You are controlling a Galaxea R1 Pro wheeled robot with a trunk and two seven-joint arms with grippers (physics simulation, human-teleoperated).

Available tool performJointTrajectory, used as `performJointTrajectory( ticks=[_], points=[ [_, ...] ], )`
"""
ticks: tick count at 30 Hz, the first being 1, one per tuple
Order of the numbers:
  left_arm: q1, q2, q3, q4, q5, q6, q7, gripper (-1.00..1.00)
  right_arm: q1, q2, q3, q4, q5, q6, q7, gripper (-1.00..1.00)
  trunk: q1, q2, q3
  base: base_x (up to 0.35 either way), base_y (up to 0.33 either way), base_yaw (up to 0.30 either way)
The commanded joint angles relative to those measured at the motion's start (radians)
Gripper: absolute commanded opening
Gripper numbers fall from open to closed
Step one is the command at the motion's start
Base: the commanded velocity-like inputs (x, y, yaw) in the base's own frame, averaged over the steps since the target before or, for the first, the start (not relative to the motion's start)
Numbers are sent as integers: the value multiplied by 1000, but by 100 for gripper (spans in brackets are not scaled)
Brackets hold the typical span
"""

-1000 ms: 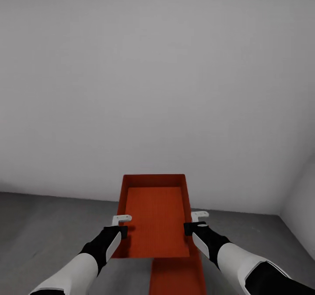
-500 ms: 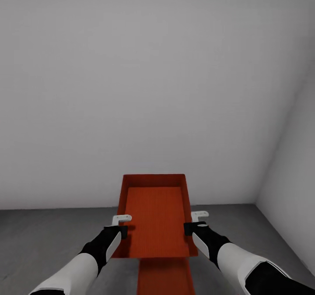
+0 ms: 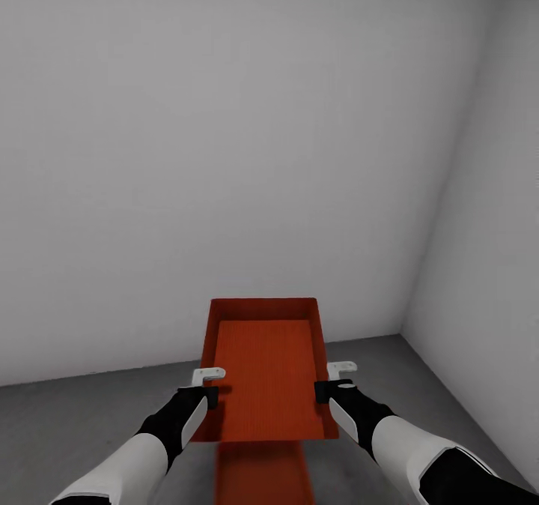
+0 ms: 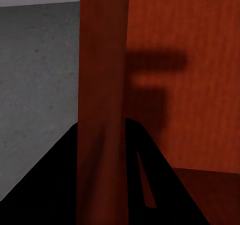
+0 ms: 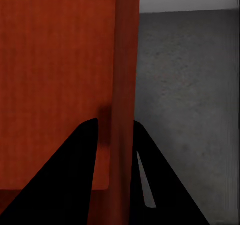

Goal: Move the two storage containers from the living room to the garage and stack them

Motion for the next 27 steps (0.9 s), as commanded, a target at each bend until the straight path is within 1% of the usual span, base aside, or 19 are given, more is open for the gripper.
performJointTrajectory(
  ticks=[1, 10, 17, 27],
  points=[
    [0, 32, -8, 1, 20, 5, 7, -100, -2, -14, 10, -5, 6, -27, -6, -100, 1, -2, -2, 0, 0, -141],
    [0, 32, -7, 1, 20, 6, 8, -100, -2, -15, 10, -5, 6, -27, -6, -100, 1, -2, -2, 2, 0, -23],
    [0, 32, -6, 1, 20, 7, 8, -100, -2, -15, 10, -5, 6, -27, -6, -100, 1, -2, -2, 193, 45, 0],
    [0, 32, -6, 1, 20, 5, 8, -100, -2, -15, 10, -5, 6, -27, -6, -100, 1, -2, -2, 23, 4, 0]
  ],
)
